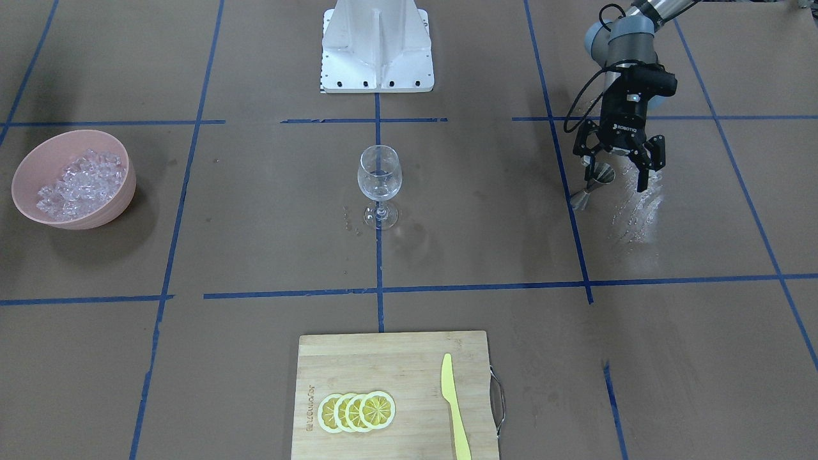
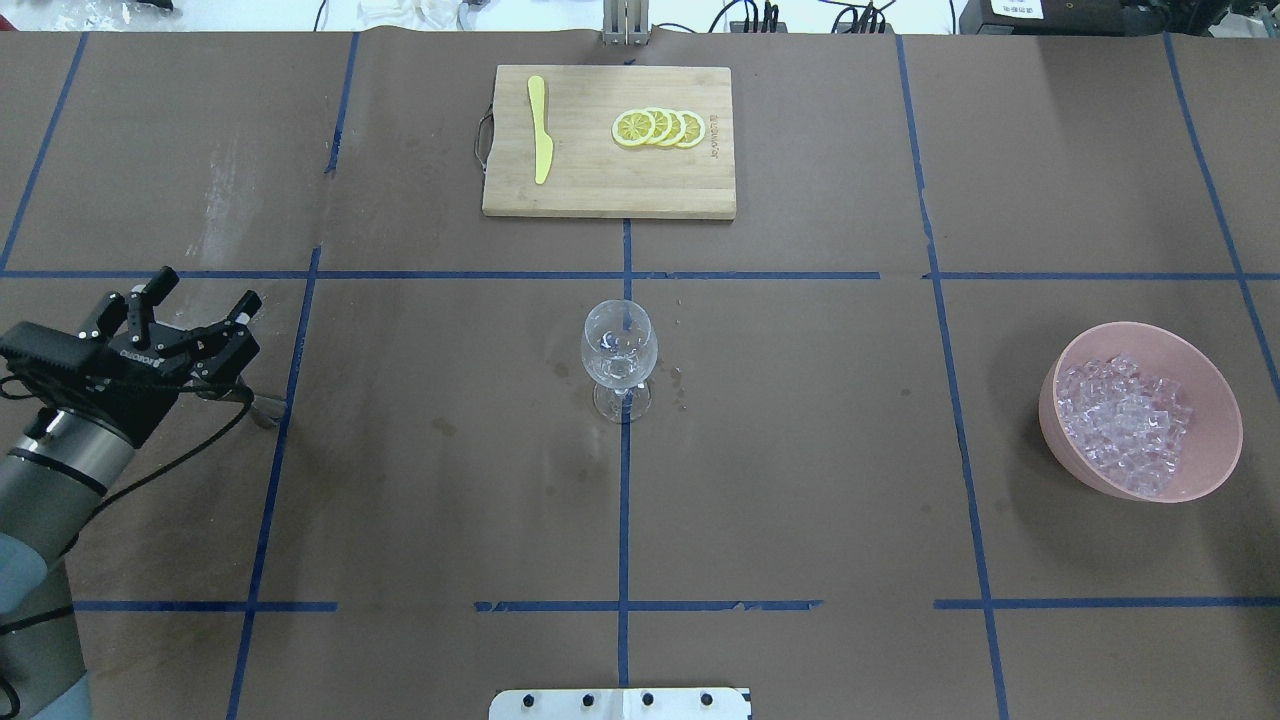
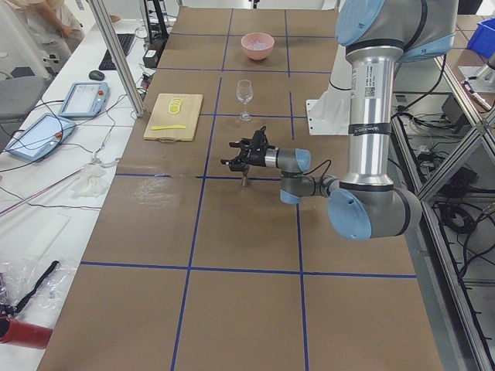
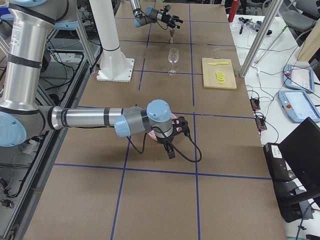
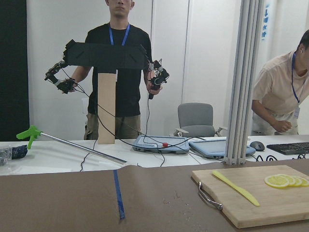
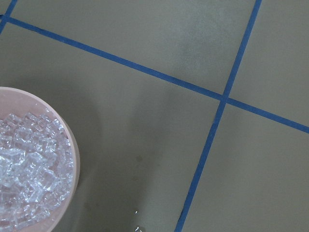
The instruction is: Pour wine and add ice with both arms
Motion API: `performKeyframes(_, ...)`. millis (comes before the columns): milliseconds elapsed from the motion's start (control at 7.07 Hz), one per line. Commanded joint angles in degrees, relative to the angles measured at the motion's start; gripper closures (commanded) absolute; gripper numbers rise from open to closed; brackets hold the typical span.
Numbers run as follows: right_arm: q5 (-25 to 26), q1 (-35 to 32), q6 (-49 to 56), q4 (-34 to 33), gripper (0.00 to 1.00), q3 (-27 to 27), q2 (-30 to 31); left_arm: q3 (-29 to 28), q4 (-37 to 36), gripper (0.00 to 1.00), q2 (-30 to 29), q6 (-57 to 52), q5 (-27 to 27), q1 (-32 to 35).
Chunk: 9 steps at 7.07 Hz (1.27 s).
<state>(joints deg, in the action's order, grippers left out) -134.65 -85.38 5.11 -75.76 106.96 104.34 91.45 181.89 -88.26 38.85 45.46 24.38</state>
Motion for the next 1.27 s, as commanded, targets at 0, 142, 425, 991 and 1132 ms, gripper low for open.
performKeyframes(0,0.0,0.04,-0.01,0.0,0.0,-0.08,-0.01,2.13,-13.31,0.01,-0.07,-2.53,18.77,13.17)
performKeyframes(142,0.09,-0.05,-0.01,0.0,0.0,-0.08,-0.01,5.37,-22.45,0.0,-0.24,-5.51,28.53,20.29)
performKeyframes(425,0.0,0.04,-0.01,0.0,0.0,-0.08,-0.01,9.42,-42.82,0.0,-3.48,-17.48,44.27,34.96)
performKeyframes(991,0.0,0.04,-0.19,0.0,0.0,0.18,-0.19,8.22,-68.78,0.0,-2.29,-36.09,73.18,56.11)
performKeyframes(1132,-0.61,0.04,-0.62,0.0,0.0,0.44,-0.28,8.56,-81.3,0.0,-2.62,-36.3,75.54,58.56)
